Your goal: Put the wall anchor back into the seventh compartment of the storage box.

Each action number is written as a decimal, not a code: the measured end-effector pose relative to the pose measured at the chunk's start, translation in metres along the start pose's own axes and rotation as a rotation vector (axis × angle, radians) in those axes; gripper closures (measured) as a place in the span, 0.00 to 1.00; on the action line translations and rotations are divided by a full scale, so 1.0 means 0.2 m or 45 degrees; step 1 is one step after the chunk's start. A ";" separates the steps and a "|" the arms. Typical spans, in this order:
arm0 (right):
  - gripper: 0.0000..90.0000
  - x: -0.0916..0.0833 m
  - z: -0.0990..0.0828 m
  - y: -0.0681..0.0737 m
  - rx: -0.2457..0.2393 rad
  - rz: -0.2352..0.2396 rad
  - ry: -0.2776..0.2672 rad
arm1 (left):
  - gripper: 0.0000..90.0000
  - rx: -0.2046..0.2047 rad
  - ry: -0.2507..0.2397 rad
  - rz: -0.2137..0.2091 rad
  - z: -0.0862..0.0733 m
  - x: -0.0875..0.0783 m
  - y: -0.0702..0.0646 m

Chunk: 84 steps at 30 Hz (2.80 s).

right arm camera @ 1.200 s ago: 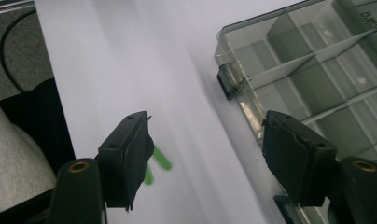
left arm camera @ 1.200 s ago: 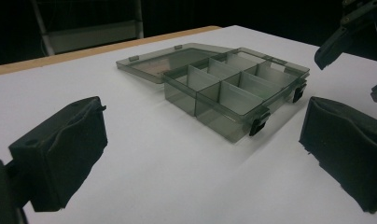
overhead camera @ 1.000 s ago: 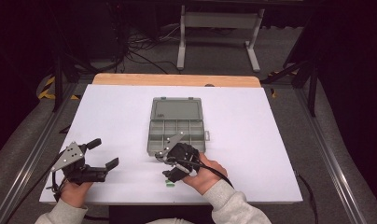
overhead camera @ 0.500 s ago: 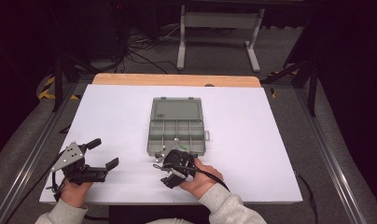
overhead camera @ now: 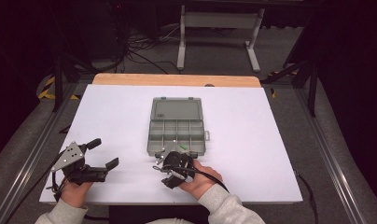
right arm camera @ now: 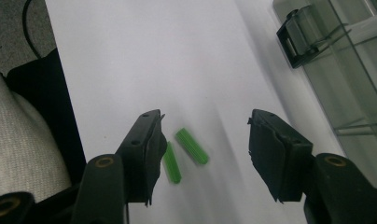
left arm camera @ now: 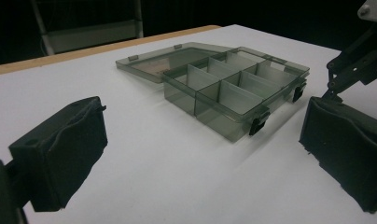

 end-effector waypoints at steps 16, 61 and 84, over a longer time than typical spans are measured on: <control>0.70 0.05 -0.01 0.00 -0.011 0.051 0.048 | 0.01 -0.002 0.002 0.001 0.00 0.00 0.00; 0.94 -0.21 0.05 -0.10 -0.023 0.001 -0.081 | 0.01 0.001 0.001 -0.001 0.00 0.00 0.00; 0.94 -0.35 0.06 -0.32 0.049 -0.101 -0.126 | 0.01 -0.003 -0.006 0.002 0.00 0.00 0.00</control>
Point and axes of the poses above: each handheld gripper's, and its own axes: x roughly forward along the jaws, z roughly out of its top, y roughly to its left, the point moved 6 cm from there along x, roughly forward along the jaws, and after that the axes turned 6 degrees about -x, right-handed, at the moved point
